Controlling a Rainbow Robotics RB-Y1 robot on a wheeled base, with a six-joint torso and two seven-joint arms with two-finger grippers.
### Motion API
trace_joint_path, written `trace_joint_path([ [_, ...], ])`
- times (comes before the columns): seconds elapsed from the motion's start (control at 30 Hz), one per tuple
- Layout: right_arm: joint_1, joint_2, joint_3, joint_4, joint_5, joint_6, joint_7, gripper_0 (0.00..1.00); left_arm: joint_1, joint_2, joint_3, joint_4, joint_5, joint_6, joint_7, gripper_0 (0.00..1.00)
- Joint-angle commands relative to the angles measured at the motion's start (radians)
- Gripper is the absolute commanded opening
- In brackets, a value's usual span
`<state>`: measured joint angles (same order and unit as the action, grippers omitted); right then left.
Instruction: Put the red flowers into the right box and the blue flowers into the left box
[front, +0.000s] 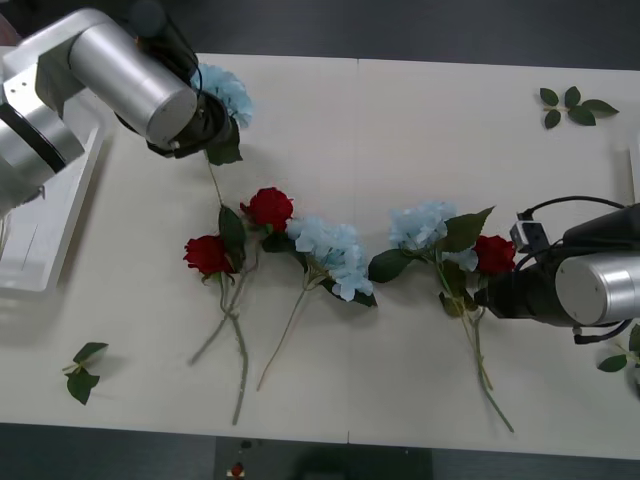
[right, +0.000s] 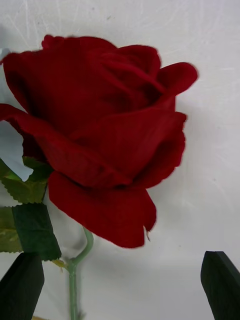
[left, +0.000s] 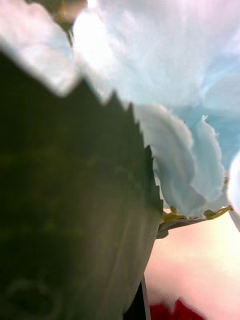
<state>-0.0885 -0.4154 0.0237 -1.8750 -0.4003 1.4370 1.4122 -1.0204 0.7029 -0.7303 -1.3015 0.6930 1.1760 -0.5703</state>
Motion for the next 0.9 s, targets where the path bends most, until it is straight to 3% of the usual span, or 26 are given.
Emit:
trace_joint_path([
  [0.03, -0.008, -0.006, 0.022, 0.010, 0.017, -0.041, -0.032, 0.91, -0.038, 0.152, 0.117, -0.156, 0.056, 0.114, 0.006, 0.00],
  [0.17, -0.010, -0.003, 0.047, 0.034, 0.032, -0.073, -0.033, 0.92, -0.038, 0.293, 0.149, -0.251, 0.069, 0.188, -0.013, 0.00],
  [0.37, -0.019, 0.015, 0.056, 0.066, 0.058, -0.093, -0.035, 0.91, -0.040, 0.434, 0.169, -0.242, 0.134, 0.182, -0.128, 0.00],
  [0.53, -0.020, 0.029, 0.065, 0.071, 0.087, -0.095, -0.036, 0.91, -0.038, 0.474, 0.173, -0.188, 0.169, 0.182, -0.227, 0.00],
  [0.9, -0.028, 0.041, 0.087, 0.116, 0.103, -0.136, -0.038, 0.91, -0.038, 0.475, 0.180, -0.127, 0.151, 0.182, -0.247, 0.00],
])
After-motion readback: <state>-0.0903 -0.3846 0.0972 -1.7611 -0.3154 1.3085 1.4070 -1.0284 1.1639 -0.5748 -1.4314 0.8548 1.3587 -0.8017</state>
